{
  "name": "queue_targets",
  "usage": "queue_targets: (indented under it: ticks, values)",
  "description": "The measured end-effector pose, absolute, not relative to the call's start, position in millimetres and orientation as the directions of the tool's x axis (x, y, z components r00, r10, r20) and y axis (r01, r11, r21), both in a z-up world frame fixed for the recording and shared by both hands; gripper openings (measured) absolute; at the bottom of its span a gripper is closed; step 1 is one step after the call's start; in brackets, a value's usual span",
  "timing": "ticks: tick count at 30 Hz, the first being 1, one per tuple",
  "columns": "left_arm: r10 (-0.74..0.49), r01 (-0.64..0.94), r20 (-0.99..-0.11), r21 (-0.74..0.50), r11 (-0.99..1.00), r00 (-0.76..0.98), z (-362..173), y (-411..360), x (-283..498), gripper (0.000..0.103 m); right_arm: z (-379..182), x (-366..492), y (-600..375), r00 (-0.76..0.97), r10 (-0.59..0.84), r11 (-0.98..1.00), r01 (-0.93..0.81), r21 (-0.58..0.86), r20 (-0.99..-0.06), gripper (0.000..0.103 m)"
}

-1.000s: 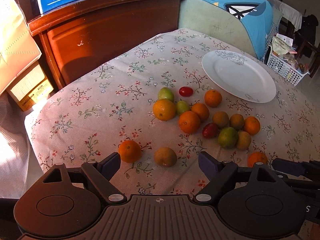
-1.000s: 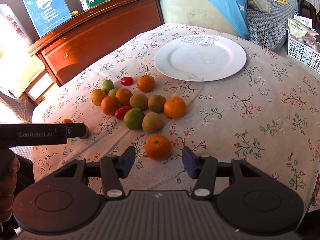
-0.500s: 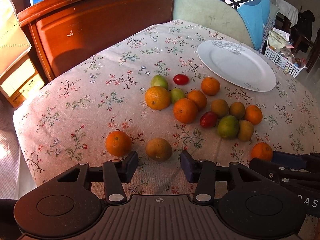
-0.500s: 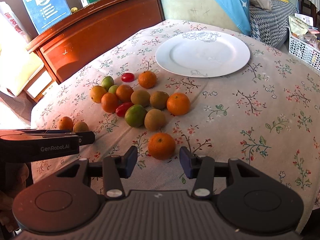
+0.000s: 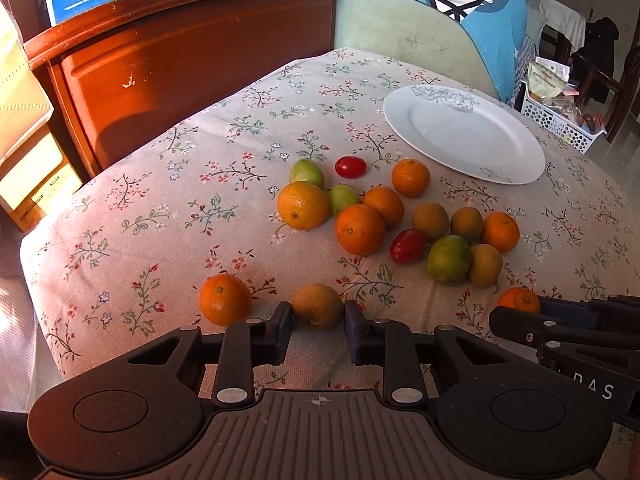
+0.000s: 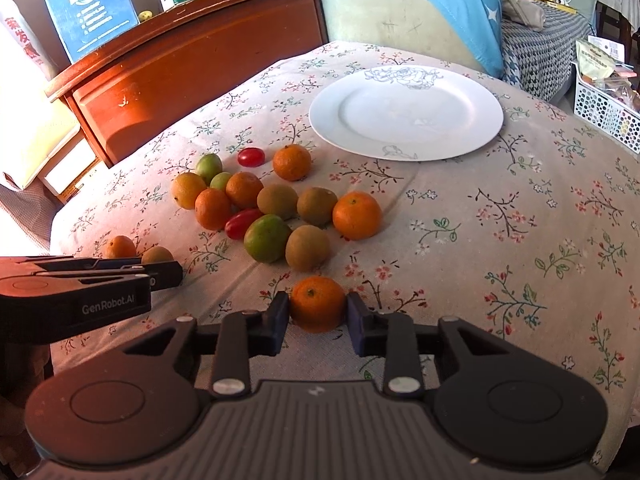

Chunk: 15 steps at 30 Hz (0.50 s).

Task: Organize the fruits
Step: 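Lower the right tool to an orange while the left tool lowers to a brown fruit, then close the right tool on the orange while the left tool closes on the brown fruit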

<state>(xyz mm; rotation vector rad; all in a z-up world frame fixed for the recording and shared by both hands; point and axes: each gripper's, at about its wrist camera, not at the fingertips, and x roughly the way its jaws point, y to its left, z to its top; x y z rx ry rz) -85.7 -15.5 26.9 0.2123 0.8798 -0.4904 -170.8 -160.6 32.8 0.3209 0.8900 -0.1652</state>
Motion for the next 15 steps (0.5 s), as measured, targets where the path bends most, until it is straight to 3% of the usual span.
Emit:
queue_targets:
  ticks: [15]
  values:
    - [-0.357, 0.497, -0.749, -0.043, 0.866, 0.558, 34, -22, -91, 0.025, 40, -175, -172, 0.641, -0.001, 0.913, 0.314, 0.261, -0.768, 0.030]
